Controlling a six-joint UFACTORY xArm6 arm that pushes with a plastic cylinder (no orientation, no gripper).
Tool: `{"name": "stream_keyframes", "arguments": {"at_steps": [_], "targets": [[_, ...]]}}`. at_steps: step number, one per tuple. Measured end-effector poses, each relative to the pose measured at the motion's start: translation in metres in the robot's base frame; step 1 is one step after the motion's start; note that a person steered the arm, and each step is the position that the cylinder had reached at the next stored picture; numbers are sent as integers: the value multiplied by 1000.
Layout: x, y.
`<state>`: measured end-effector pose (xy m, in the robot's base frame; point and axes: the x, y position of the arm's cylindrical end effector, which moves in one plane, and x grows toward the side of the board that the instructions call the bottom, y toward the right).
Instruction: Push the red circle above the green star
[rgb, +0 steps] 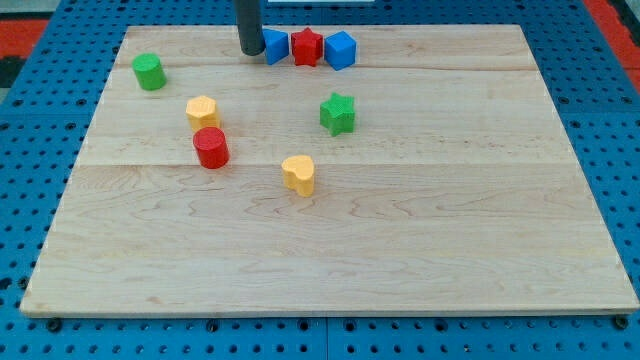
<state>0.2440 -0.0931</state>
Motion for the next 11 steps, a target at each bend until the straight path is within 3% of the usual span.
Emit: {"name": "stream_keyframes", "arguments": {"at_steps": [2,4,5,6,7,11], "targets": [[43,0],[125,-91],[176,-82],[194,-60],[192,11],[98,83]]}}
